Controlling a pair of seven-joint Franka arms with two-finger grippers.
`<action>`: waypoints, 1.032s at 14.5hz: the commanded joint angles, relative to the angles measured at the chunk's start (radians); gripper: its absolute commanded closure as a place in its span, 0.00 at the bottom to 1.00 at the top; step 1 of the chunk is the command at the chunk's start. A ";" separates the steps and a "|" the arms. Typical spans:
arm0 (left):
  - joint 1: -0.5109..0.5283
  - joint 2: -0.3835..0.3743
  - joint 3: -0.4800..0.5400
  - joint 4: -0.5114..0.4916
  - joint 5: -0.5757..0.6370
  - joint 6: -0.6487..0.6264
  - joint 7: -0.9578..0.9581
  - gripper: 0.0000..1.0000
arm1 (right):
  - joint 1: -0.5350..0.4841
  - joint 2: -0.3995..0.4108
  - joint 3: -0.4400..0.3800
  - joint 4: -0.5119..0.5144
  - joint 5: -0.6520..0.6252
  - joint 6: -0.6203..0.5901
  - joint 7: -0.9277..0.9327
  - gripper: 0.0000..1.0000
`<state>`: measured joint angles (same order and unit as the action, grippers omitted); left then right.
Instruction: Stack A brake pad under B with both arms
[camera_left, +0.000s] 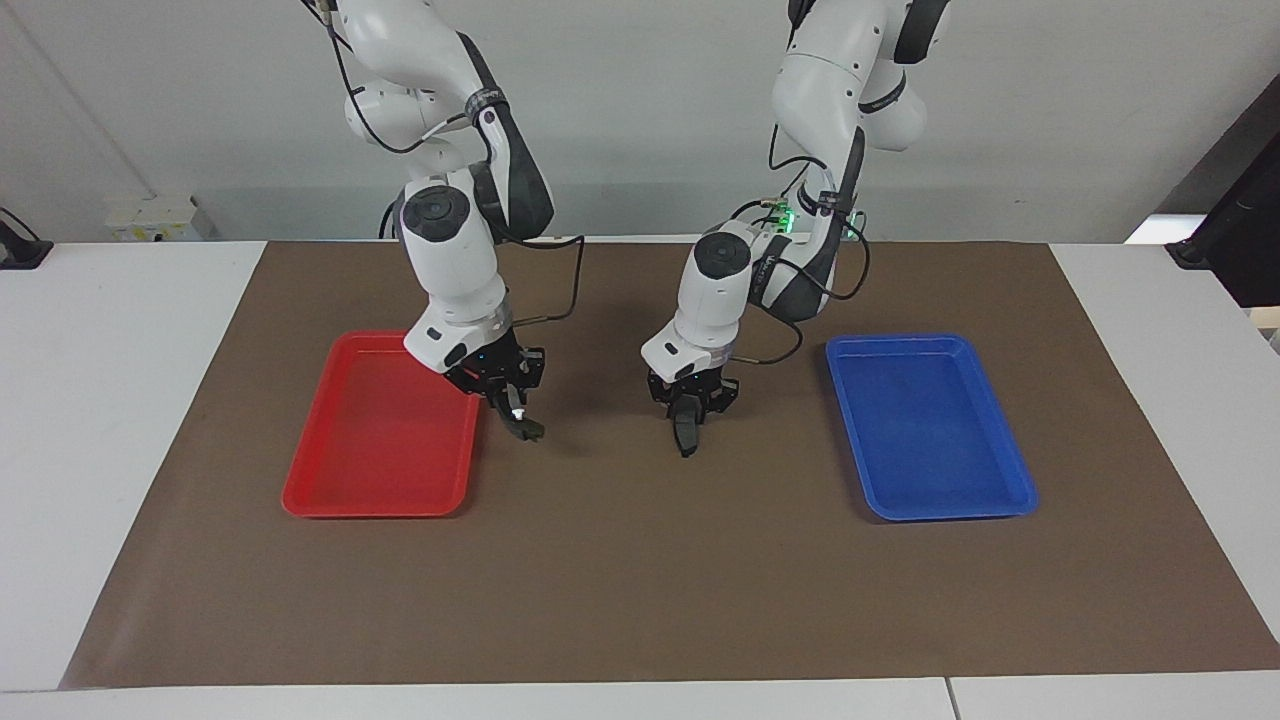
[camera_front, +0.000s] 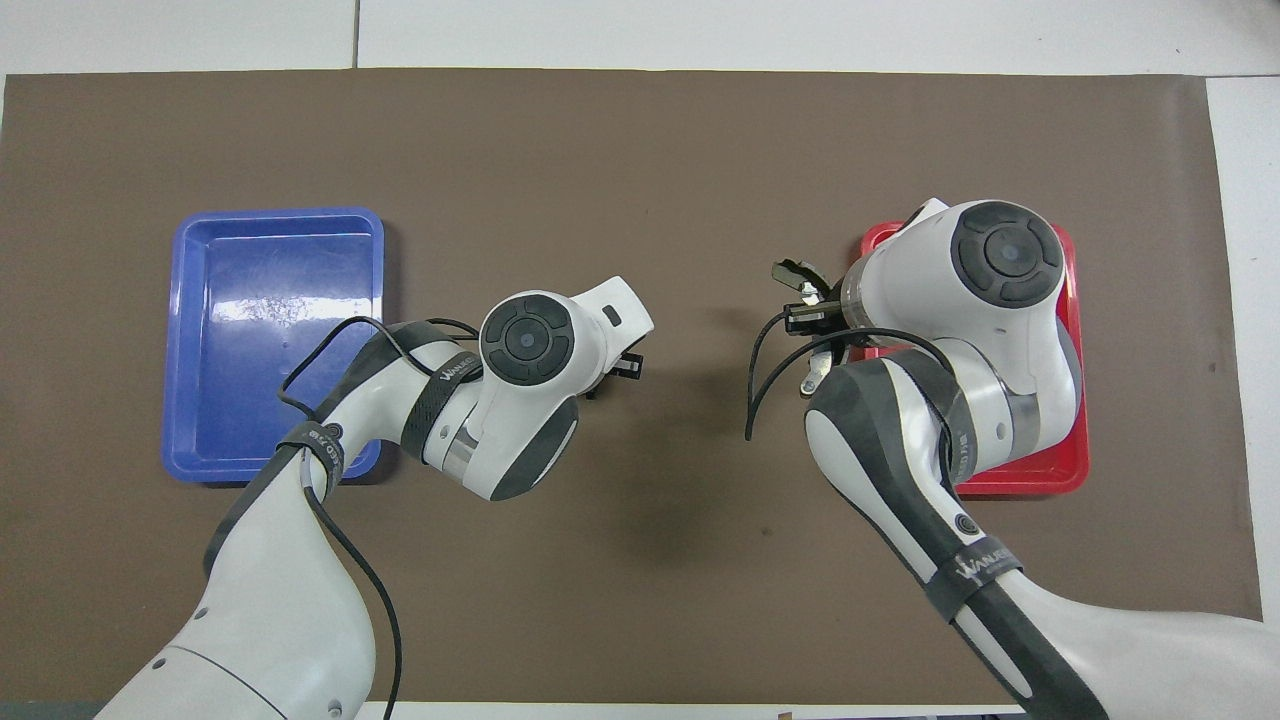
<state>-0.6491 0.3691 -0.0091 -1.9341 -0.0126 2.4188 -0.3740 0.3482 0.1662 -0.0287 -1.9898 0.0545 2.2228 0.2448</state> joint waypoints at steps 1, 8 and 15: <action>0.023 -0.085 0.017 0.006 0.005 -0.091 -0.009 0.00 | 0.035 0.033 -0.002 0.029 0.011 0.018 0.075 1.00; 0.317 -0.252 0.024 0.061 0.005 -0.406 0.261 0.00 | 0.230 0.283 -0.002 0.305 -0.001 0.028 0.382 1.00; 0.565 -0.389 0.026 0.070 0.006 -0.587 0.578 0.00 | 0.331 0.349 -0.002 0.325 -0.004 0.123 0.551 1.00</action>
<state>-0.1105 0.0407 0.0282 -1.8641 -0.0119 1.8986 0.1729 0.6583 0.5025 -0.0273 -1.6814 0.0540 2.3292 0.7661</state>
